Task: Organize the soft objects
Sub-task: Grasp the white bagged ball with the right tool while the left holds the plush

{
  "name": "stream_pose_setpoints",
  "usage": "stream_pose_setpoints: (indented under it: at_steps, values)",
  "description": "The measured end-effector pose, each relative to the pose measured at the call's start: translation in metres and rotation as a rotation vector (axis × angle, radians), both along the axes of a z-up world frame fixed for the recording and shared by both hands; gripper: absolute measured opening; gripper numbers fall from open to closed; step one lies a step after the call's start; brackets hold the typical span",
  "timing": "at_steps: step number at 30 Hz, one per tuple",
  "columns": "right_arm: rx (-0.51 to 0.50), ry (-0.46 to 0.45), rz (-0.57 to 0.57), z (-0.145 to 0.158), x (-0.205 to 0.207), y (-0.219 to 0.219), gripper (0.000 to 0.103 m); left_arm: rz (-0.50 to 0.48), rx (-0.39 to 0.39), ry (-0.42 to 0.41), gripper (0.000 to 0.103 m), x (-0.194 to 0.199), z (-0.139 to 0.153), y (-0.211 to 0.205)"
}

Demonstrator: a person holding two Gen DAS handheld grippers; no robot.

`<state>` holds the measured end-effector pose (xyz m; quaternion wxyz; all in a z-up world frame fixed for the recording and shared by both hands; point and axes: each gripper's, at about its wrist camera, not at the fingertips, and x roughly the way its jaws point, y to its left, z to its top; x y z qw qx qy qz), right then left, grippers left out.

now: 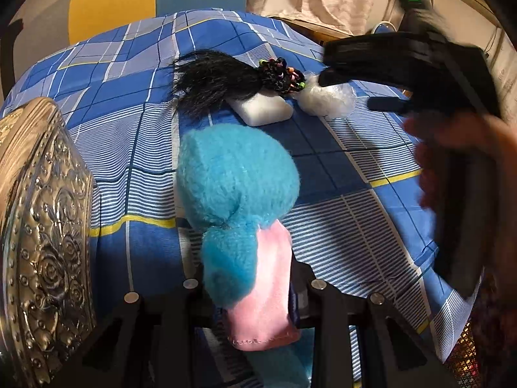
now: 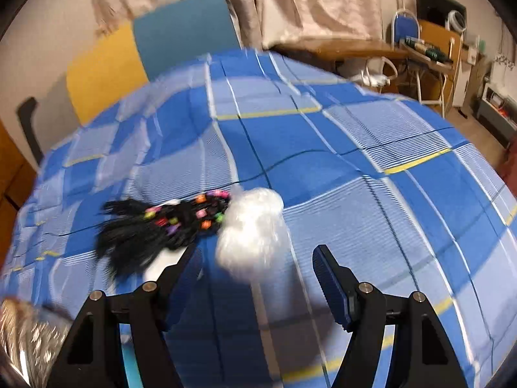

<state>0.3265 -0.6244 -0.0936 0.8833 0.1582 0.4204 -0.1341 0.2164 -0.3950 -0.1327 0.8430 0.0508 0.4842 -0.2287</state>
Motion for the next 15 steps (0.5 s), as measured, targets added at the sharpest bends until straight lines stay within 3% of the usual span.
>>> stream_pose_setpoints:
  at_steps: [3, 5, 6, 7, 10, 15]
  values:
    - [-0.026, 0.069, 0.012, -0.013, 0.020, 0.001, 0.069, -0.014, 0.004, -0.017, 0.029, -0.002, -0.001, -0.001]
    - [0.010, 0.057, 0.026, -0.018, 0.023, -0.001, 0.059, -0.023, 0.003, -0.032, 0.029, -0.004, -0.002, 0.000]
    - [0.049, 0.053, 0.035, -0.021, 0.023, -0.003, 0.045, -0.024, 0.002, -0.036, 0.029, -0.004, -0.002, 0.000]
    - [0.073, 0.049, 0.035, -0.021, 0.021, -0.004, 0.042, -0.024, 0.001, -0.038, 0.029, -0.004, -0.002, 0.000]
    - [0.115, 0.033, 0.046, -0.015, 0.006, -0.006, 0.039, -0.018, -0.004, -0.032, 0.030, -0.005, -0.001, 0.000]
    - [0.116, 0.033, 0.036, 0.004, -0.054, -0.001, 0.039, -0.007, -0.018, -0.015, 0.032, -0.004, 0.000, 0.001]
